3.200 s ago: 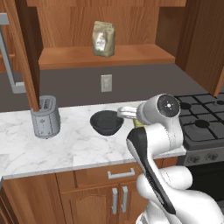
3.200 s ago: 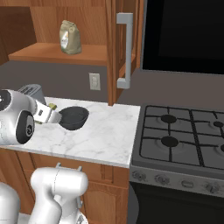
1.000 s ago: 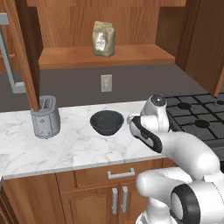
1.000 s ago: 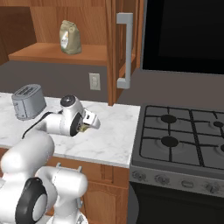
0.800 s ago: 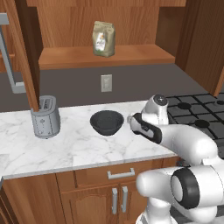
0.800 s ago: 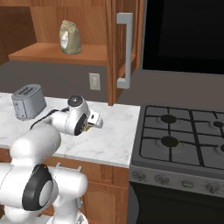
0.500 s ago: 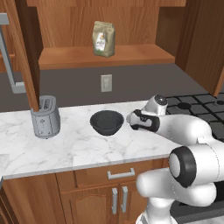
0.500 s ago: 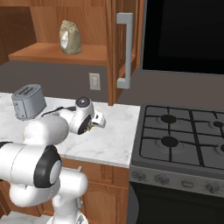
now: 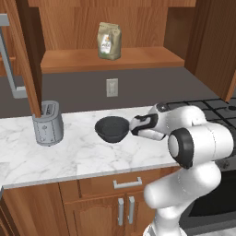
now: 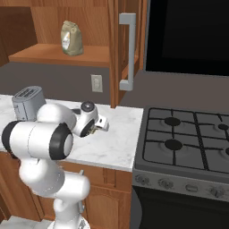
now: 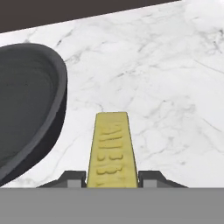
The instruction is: Pick the egg and butter from the fridge and place them by the bowl for mixing.
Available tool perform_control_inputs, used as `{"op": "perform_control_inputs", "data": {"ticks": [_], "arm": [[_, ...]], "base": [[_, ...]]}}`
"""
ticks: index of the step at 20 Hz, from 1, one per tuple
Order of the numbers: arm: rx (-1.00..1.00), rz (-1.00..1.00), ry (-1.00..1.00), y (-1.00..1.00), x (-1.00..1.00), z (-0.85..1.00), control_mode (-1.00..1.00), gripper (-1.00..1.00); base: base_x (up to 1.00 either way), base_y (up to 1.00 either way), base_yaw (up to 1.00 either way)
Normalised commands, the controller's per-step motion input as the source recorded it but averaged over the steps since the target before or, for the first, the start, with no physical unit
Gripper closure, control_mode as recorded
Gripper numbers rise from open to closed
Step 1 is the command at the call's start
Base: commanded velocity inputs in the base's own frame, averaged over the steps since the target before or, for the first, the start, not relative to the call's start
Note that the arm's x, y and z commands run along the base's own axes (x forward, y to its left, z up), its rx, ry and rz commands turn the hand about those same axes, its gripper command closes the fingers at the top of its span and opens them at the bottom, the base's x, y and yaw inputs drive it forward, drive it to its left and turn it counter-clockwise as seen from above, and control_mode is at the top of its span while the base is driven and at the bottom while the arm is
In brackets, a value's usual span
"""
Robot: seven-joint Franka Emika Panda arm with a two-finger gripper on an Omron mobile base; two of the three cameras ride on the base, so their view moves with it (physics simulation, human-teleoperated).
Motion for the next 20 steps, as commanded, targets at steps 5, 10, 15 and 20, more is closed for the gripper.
{"op": "perform_control_inputs", "data": {"ticks": [5,10,15,20], "arm": [[0.0,0.0,0.06,-0.04,0.15,-0.29,-1.0,1.0],[0.01,0.0,0.05,0.0,0.08,-0.28,-1.0,1.0],[0.02,0.0,0.0,0.0,0.22,-0.18,-1.0,1.0],[0.01,0.0,0.0,0.0,0.19,-0.17,-1.0,1.0]], "base": [[0.0,0.0,0.0],[0.0,0.0,0.0],[0.0,0.0,0.0],[0.0,0.0,0.0]]}}
